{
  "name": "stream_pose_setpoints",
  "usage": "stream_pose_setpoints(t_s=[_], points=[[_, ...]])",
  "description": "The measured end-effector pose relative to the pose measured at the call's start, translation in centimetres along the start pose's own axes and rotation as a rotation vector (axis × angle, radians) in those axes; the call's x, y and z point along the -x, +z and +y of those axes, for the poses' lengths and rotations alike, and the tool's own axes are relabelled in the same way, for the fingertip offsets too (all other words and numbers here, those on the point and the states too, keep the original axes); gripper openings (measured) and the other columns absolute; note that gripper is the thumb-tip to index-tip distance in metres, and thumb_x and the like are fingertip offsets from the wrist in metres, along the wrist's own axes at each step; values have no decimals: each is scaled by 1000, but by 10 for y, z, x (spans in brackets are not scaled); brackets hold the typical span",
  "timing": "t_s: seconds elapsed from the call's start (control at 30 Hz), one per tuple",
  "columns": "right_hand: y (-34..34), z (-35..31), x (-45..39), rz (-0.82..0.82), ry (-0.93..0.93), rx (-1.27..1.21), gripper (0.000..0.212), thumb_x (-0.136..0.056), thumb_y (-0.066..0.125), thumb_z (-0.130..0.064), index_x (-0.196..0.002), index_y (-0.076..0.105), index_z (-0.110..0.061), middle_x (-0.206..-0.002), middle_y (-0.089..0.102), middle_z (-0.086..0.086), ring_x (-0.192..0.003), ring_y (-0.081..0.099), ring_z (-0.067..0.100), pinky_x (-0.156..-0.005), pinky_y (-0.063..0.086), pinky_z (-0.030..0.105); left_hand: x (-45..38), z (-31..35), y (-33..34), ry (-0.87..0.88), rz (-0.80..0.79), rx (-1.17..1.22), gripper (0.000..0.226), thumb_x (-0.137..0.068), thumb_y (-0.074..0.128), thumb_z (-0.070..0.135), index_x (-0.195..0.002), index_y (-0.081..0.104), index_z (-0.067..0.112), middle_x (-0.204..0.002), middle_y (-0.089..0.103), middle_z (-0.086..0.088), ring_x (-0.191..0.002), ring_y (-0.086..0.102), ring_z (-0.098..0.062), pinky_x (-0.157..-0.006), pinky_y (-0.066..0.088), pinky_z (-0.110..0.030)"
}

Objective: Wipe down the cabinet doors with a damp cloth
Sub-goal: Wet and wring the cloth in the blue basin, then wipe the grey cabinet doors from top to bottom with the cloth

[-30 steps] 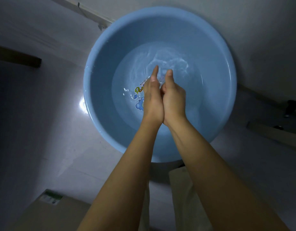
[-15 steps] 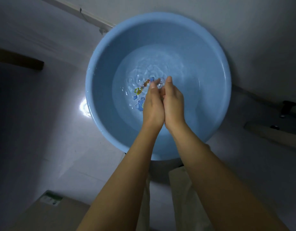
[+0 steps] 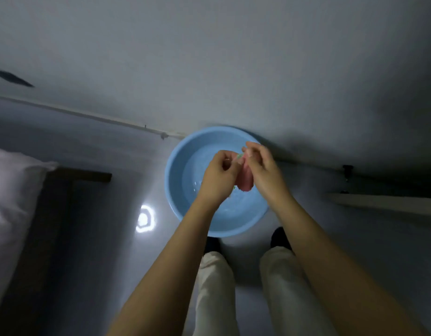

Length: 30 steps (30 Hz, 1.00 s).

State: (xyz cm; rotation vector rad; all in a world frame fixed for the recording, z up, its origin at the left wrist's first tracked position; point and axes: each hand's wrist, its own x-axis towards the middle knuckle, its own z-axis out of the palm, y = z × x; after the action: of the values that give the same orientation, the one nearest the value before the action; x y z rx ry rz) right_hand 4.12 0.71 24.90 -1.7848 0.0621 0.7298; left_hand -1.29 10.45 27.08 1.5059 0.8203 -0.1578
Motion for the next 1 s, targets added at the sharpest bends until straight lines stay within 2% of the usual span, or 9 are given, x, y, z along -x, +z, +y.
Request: stream_pose_setpoints(t_s=[0.13,0.2,0.3,0.37,0.47,0.63,0.7,0.8,1.0], points=[[-29,-82,47,86,-100,-65,18,-92,61,-27,-109,56,-28,-99,63,-8,-89,61,6,-76,46,12,54,82,-11,95,-27,39,16,-86,64,30,-97,55,38,-84,64,-14,-80,66,-34,-81,55,-52],[-48,-125,76,126,-161,-89,15,-89,65,-26,-103,59,-28,-97,66,-6,-87,64,6,-78,50,16,84,124,-14,158,-50,30,19,-86,65,33,-100,56,43,-85,61,-17,-85,65,-40,-82,54,-54],[-79,-170,112,191,-232,-47,7,-87,68,-23,-88,64,-29,-93,71,-2,-89,67,15,-83,53,33,122,170,-10,268,-115,-11,16,-94,60,28,-110,59,31,-95,65,-10,-90,67,-27,-83,57,-44],[-102,-196,141,254,-298,-34,11,-86,69,-20,-80,63,-29,-86,69,-5,-82,65,15,-78,51,31,148,197,-4,377,-187,-88,16,-97,55,26,-111,62,25,-98,68,-3,-89,68,-17,-77,58,-31],[-132,-229,176,297,-409,6,17,-87,67,-17,-77,61,-29,-84,67,-7,-82,63,16,-76,49,29,177,231,8,561,-286,-237,21,-96,53,27,-92,69,16,-77,69,-12,-68,63,-13,-67,51,-24],[-199,-263,252,379,-577,52,26,-90,63,-15,-81,63,-39,-93,65,-19,-85,60,-6,-74,42,6,227,272,53,578,-409,-301,6,-87,69,27,-81,66,29,-119,51,-2,-117,47,-8,-100,36,-24],[-226,-263,276,415,-627,88,27,-90,63,-15,-82,63,-41,-92,65,-21,-85,59,-10,-74,41,4,244,281,77,621,-498,-259,6,-88,68,21,-83,65,21,-106,61,-2,-102,58,-12,-94,42,-27],[-276,-252,315,504,-680,151,23,-90,63,-18,-88,64,-41,-93,65,-22,-90,61,-3,-79,44,8,287,293,128,629,-568,-153,1,-93,59,9,-93,59,10,-77,62,-11,-71,59,-18,-66,50,-23],[-374,-217,376,596,-730,179,13,-94,57,-16,-96,66,-24,-96,66,-12,-90,60,0,-82,44,9,358,286,232,575,-685,-56,20,-94,58,14,-111,63,6,-86,68,-9,-75,67,-15,-62,53,-23]])
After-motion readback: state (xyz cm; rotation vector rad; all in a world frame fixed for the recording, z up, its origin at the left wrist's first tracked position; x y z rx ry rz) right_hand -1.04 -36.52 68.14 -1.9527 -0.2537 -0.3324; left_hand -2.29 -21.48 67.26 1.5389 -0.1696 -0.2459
